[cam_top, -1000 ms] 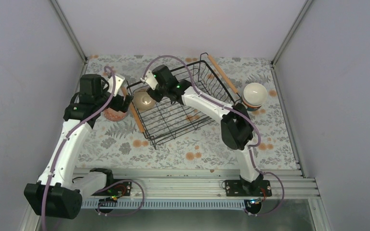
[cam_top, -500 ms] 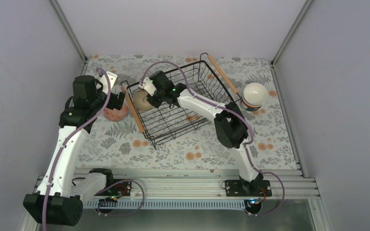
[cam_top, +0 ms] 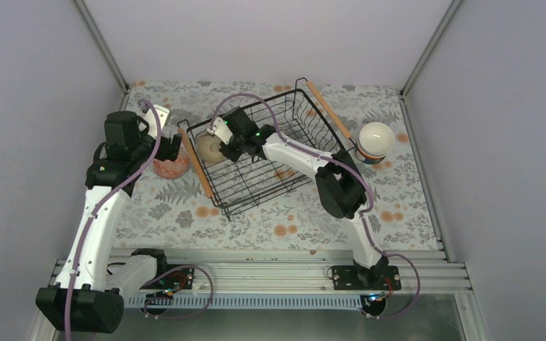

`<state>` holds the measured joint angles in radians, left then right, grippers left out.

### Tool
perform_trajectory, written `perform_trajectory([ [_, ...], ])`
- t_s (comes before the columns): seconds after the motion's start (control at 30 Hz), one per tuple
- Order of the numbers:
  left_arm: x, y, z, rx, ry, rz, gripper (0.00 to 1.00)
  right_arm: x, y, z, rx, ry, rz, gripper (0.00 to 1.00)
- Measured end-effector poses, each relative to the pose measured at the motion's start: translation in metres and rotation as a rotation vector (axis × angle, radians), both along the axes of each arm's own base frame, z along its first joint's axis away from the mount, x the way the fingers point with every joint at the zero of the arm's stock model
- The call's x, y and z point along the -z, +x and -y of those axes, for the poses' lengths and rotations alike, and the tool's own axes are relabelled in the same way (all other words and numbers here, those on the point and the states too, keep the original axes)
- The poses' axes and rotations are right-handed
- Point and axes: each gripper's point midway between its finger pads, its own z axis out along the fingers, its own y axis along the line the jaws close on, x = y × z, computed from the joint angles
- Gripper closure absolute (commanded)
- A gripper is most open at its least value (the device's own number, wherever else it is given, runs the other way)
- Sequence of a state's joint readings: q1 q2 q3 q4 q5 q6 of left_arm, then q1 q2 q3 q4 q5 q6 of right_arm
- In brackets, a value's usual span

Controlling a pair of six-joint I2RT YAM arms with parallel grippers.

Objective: Unload the bowls from the dish rack

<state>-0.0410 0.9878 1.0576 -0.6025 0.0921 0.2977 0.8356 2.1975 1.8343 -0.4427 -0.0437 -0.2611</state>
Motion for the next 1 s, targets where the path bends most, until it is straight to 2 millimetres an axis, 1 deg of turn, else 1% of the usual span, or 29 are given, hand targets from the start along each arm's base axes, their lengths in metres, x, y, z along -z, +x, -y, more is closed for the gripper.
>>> perform_trajectory([
  [0.37, 0.000, 0.000, -0.002, -0.001, -0.015, -0.001, 0.00, 0.002, -0.002, 0.000, -0.007, 0.002, -0.006, 0.92],
  [0.7, 0.000, 0.000, -0.004, 0.000, -0.023, -0.001, 0.00, 0.003, -0.008, 0.000, -0.026, 0.001, -0.027, 0.96],
  [0.93, 0.000, 0.000, -0.004, 0.002, -0.025, -0.002, 0.00, 0.004, -0.019, -0.002, -0.041, -0.015, -0.041, 0.96],
  [1.0, 0.000, 0.000, -0.004, 0.004, -0.027, -0.001, 0.00, 0.004, -0.024, -0.002, -0.048, -0.022, -0.046, 0.96],
])
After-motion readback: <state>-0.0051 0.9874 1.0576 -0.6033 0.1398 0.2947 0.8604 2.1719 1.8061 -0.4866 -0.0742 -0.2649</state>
